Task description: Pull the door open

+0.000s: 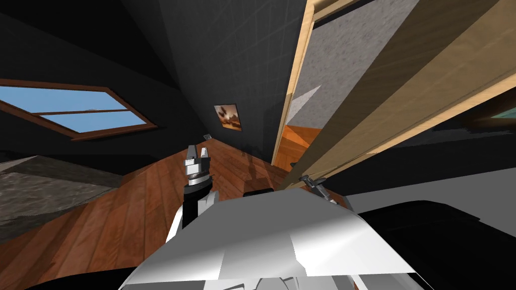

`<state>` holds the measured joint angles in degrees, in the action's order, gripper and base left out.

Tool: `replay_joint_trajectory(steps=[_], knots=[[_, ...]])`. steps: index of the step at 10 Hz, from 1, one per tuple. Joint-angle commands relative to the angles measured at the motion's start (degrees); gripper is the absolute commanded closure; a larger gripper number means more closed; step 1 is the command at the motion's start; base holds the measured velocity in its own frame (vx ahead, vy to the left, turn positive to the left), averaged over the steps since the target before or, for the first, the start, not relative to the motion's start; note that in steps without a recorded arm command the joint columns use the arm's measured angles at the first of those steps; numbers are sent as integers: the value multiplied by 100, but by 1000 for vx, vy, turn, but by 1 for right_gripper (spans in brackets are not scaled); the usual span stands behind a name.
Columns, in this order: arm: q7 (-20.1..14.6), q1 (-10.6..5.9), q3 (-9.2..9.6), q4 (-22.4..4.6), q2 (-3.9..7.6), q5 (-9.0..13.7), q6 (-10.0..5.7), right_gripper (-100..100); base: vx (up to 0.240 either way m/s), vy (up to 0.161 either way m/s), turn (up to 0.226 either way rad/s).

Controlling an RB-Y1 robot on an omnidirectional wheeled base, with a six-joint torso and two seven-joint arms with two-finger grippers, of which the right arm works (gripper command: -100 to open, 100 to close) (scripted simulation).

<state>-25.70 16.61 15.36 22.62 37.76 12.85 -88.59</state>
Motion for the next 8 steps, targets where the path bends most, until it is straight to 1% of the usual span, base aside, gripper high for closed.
replay_joint_trajectory(steps=[1,3,7,8], knots=[[-9,-42,8,-13,19,-13,17,100,-225,-64,141],[-25,-105,19,-31,36,-31,41,100,-190,-67,140],[-54,-224,41,-64,67,-64,86,100,-223,-67,127],[-56,-226,64,-76,25,-77,85,100,-95,-27,37]])
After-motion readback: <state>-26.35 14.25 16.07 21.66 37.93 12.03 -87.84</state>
